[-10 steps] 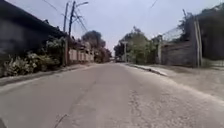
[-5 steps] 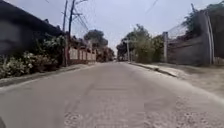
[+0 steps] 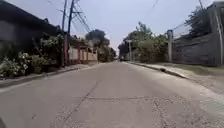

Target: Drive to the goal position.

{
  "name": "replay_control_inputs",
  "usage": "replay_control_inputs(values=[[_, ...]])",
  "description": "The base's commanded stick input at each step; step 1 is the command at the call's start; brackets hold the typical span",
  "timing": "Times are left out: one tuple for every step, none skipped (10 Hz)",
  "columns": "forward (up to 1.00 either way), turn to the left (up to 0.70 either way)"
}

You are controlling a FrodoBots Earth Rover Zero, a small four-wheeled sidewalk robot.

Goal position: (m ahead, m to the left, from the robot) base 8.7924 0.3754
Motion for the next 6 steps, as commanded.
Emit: replay_control_inputs(values=[[1.0, 0.01], [1.0, 0.01], [1.0, 0.01], [1.0, 0.01], [1.0, 0.01], [1.0, 0.01]])
